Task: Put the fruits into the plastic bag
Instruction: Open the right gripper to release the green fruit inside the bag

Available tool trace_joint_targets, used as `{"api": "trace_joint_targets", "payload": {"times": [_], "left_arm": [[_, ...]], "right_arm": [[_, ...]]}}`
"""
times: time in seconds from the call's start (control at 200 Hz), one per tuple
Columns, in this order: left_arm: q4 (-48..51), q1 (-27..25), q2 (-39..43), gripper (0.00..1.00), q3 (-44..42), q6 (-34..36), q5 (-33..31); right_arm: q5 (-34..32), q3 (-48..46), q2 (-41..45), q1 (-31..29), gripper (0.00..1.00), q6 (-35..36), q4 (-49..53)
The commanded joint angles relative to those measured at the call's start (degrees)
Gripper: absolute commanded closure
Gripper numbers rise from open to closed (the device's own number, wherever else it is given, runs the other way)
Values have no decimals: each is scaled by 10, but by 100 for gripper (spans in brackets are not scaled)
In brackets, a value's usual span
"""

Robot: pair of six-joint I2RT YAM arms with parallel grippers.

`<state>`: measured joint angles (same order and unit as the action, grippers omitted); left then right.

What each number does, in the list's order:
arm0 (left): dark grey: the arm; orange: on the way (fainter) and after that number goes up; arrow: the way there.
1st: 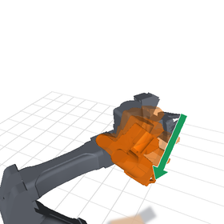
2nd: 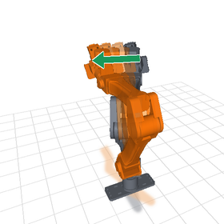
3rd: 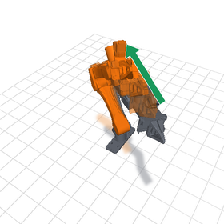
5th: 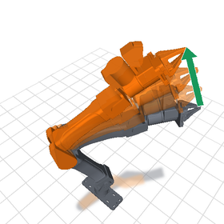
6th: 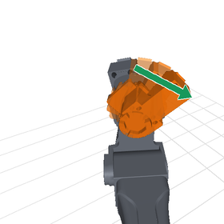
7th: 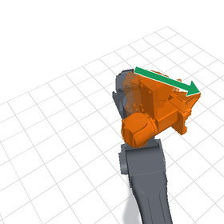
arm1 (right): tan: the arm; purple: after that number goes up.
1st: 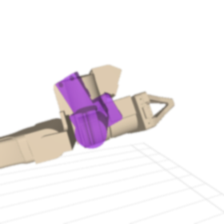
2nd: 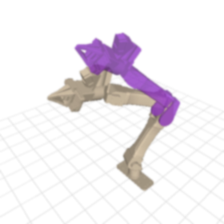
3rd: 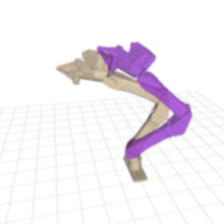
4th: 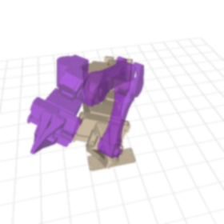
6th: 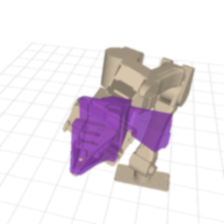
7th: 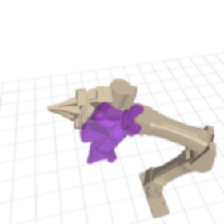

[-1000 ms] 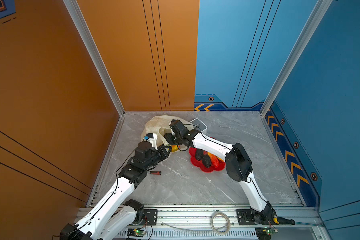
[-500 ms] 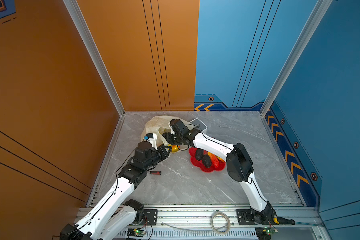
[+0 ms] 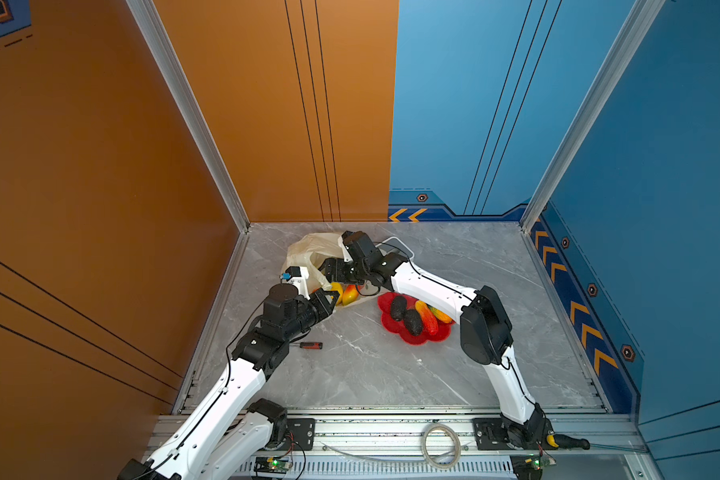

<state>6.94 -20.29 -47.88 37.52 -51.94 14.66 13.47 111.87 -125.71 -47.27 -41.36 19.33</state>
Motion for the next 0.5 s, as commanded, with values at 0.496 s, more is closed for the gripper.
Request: {"api": "trace_joint_targets", "payload": {"times": [0.496], "left_arm": [[21, 11, 23, 100, 4, 4, 15]], "right_arm": [[-164, 89, 75, 106, 11, 147, 182]]}}
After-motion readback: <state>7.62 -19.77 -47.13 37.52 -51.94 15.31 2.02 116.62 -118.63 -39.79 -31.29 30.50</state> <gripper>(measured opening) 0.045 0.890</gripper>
